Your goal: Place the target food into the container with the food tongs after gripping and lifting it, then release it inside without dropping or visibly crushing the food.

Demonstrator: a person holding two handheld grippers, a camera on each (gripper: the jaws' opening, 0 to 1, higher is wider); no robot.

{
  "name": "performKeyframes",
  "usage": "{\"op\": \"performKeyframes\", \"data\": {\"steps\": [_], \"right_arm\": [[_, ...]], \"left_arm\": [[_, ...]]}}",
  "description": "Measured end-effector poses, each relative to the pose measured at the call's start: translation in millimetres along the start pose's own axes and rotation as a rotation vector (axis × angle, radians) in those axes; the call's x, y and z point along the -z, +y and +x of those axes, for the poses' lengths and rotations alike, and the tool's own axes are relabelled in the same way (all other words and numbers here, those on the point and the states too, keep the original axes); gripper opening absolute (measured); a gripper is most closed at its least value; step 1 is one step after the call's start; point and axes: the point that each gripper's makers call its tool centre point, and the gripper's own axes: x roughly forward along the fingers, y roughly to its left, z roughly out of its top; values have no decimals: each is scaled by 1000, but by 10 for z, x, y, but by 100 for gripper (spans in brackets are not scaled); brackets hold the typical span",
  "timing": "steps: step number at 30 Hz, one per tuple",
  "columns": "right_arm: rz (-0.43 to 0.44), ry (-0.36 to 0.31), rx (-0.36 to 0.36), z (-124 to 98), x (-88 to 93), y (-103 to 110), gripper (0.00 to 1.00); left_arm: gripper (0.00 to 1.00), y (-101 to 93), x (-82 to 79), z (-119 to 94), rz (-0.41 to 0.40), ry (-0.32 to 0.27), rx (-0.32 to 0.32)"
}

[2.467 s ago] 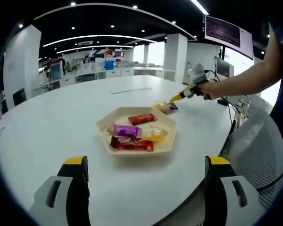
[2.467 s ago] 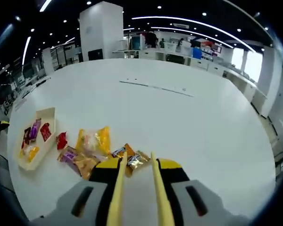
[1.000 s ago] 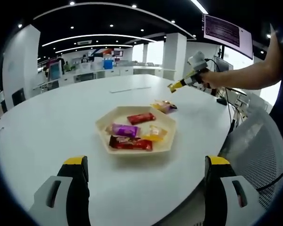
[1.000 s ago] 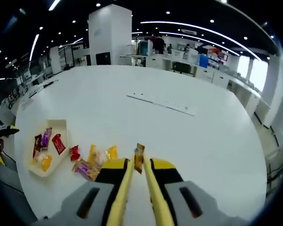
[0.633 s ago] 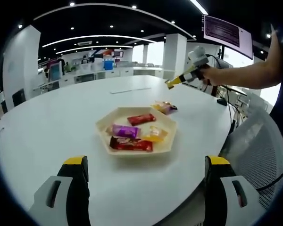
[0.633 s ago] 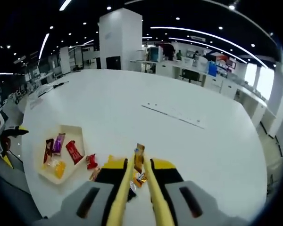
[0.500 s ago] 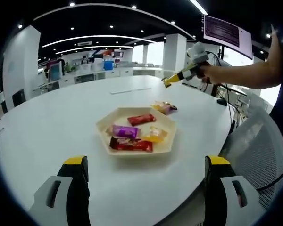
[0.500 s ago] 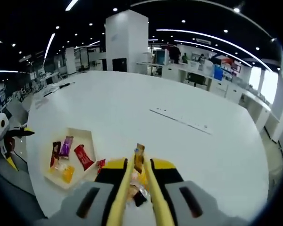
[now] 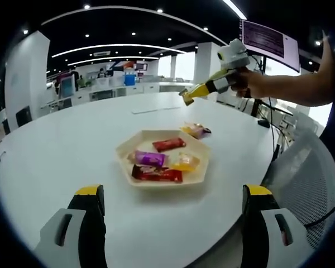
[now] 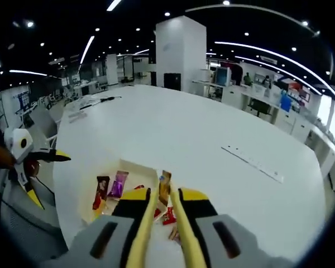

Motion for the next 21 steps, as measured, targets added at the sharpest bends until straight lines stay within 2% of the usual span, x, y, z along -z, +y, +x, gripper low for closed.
{"op": "performKeyframes", "data": {"steps": [9,14,15,16,17,18,21], "right_arm": [[-34,-15,-83,97,-144,440,18],[-46,-25,-111,119,-188,548,20],[-33,-14,-182,133,-170,669,23],[-18,-12,-177,128,-165,670,24],[-47,-32,-151,129,-189,648,24],[-62,-8,-164,129,-154,680,24],[-59,-16,-162,127,-163,671,24]], "left_arm": [[100,10,-11,-4,-2,-7,-5],[100,10,-11,-2,0,-7,-3],[100,4,-17,-3,-1,-8,-3],[100,2,-18,-3,-1,-8,-3],[100,5,-15,-2,-1,-8,-3],[100,6,-16,-1,-1,-9,-2],[100,4,-15,0,0,-9,-2]]}}
